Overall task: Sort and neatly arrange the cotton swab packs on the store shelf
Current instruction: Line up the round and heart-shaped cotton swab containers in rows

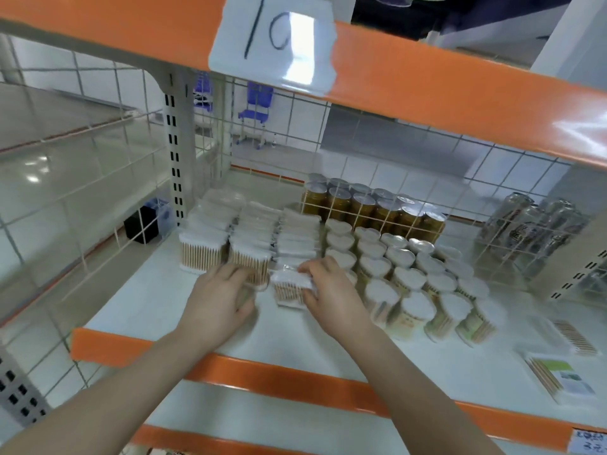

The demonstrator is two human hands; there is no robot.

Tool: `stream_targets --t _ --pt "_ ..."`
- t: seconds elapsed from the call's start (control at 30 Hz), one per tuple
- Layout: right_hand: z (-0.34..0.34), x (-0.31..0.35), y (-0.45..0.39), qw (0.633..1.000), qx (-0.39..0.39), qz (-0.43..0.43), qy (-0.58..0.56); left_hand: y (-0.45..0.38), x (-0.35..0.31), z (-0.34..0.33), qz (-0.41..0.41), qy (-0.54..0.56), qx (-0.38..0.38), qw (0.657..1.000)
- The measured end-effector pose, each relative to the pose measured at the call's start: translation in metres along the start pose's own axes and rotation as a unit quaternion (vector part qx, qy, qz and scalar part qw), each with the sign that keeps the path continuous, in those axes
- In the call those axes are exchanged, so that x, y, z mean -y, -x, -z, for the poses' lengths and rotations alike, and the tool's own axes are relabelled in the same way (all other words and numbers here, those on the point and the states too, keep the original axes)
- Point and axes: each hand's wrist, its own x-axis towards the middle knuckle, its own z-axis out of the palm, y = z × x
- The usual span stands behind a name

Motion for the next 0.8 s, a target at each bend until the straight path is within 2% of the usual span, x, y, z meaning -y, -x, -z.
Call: stream_targets --t 0.17,0.33,0.43,0.53,0.63,0.8 --pt "-0.019 -0.001 -0.007 0.999 0.001 0.002 0.043 -0.011 0.013 -0.01 -0.077 0.006 -0.001 0.997" --pt "-0.025 -0.01 -0.012 0.986 -0.078 0.045 0.14 -0.021 0.015 -0.02 -0.136 -0.006 -0.007 0.991" --pt "-0.022 -0.011 -0.015 0.98 -0.093 0.045 0.171 -0.028 0.011 -0.021 -0.165 -0.013 -0.028 0.986" --pt "-0.021 -0.014 -0.016 0.98 -0.087 0.04 0.172 -0.033 0.01 -0.025 -0.182 -0.009 -0.045 0.982" --pt "-0.023 -0.02 -0.018 0.981 -0.092 0.039 0.164 -0.036 0.008 -0.03 -0.17 -0.001 -0.023 0.985" --pt "-0.024 -0.024 -0.021 0.984 -0.1 0.019 0.149 -0.041 0.003 -0.035 -0.159 0.008 -0.027 0.987"
